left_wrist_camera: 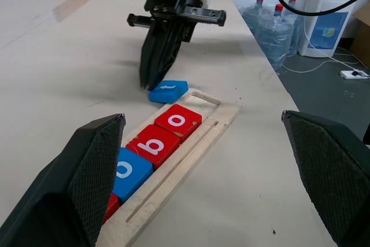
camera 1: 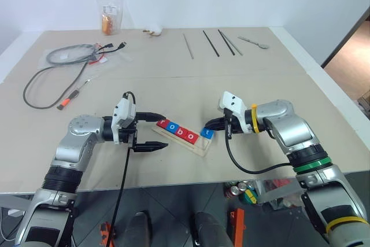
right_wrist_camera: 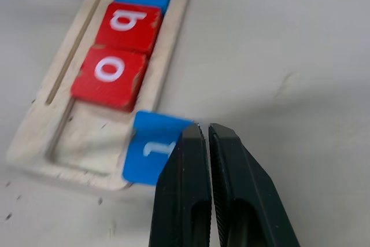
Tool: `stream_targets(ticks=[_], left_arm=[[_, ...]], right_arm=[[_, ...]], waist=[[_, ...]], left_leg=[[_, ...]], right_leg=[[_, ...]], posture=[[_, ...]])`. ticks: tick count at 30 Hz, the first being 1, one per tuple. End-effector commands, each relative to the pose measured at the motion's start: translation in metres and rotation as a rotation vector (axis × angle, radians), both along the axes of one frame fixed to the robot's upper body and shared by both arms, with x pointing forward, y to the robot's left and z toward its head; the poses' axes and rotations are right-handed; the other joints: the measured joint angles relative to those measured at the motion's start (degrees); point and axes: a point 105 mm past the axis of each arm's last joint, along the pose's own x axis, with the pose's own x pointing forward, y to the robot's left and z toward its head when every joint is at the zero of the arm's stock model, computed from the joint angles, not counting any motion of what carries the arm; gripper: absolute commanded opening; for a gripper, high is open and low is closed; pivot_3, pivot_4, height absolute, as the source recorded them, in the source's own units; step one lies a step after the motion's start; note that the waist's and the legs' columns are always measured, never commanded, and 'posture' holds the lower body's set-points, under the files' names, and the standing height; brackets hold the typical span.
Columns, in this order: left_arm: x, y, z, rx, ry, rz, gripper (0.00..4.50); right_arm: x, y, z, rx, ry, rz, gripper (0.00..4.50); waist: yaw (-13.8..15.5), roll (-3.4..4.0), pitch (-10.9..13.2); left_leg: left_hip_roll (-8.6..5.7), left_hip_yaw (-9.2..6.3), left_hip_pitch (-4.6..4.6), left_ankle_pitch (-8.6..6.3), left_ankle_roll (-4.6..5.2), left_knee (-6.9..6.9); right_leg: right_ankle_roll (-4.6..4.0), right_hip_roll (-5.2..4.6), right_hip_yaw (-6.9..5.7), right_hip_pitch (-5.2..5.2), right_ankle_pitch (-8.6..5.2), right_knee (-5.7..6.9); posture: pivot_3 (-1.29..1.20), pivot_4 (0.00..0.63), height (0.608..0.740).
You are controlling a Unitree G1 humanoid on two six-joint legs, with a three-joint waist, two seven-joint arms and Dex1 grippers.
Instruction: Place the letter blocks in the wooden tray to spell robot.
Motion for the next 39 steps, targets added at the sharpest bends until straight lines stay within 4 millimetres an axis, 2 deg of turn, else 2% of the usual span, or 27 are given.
stream_targets(ticks=[1, 12, 16, 23, 33, 39], left_arm=[[0.002, 0.001, 0.010, -0.007, -0.038, 0.003, 4.50], [0.001, 0.000, 0.010, -0.010, -0.037, 0.002, 4.50], [0.002, 0.000, 0.010, -0.009, -0.037, 0.002, 4.50], [0.001, 0.002, 0.010, -0.008, -0.039, 0.004, 4.50], [0.001, 0.002, 0.010, -0.005, -0.039, 0.001, 4.50], [0.000, 0.001, 0.009, -0.005, -0.036, -0.001, 4.50]], right_arm=[[-0.006, 0.001, 0.005, -0.007, -0.020, 0.041, 0.15], [0.012, -0.003, 0.013, 0.033, -0.046, -0.047, 0.15], [0.015, -0.011, 0.005, 0.008, -0.035, -0.070, 0.15], [0.008, -0.010, -0.010, -0.024, -0.007, -0.040, 0.15], [-0.014, 0.004, 0.007, 0.037, 0.033, 0.084, 0.15], [-0.016, 0.006, 0.012, 0.045, 0.022, 0.093, 0.15]], waist=[[0.01, 0.00, 0.00], [-0.03, 0.00, 0.00], [-0.02, 0.00, 0.00], [-0.02, 0.00, 0.00], [-0.02, 0.00, 0.00], [-0.02, 0.00, 0.00]], left_leg=[[0.00, 0.00, 0.00, 0.00, 0.00, 0.00], [0.00, 0.00, 0.01, 0.00, 0.00, 0.00], [0.00, 0.00, 0.01, 0.00, 0.00, 0.00], [0.00, 0.00, 0.01, 0.00, 0.00, 0.00], [0.00, 0.00, 0.01, 0.00, 0.00, 0.00], [0.00, 0.00, 0.01, 0.00, 0.00, 0.01]], right_leg=[[0.00, 0.00, 0.00, 0.00, 0.00, 0.00], [-0.02, 0.00, 0.00, 0.00, 0.02, 0.00], [-0.01, 0.00, 0.00, 0.00, 0.01, 0.00], [0.00, 0.01, 0.00, 0.00, 0.00, 0.00], [0.00, 0.01, 0.00, 0.01, 0.00, 0.00], [-0.02, 0.00, 0.00, 0.01, 0.01, 0.01]], posture=[[0.00, 0.150, 0.740], [0.00, 0.150, 0.740], [0.00, 0.150, 0.740], [0.00, 0.150, 0.740], [0.00, 0.150, 0.740], [0.00, 0.150, 0.740]])
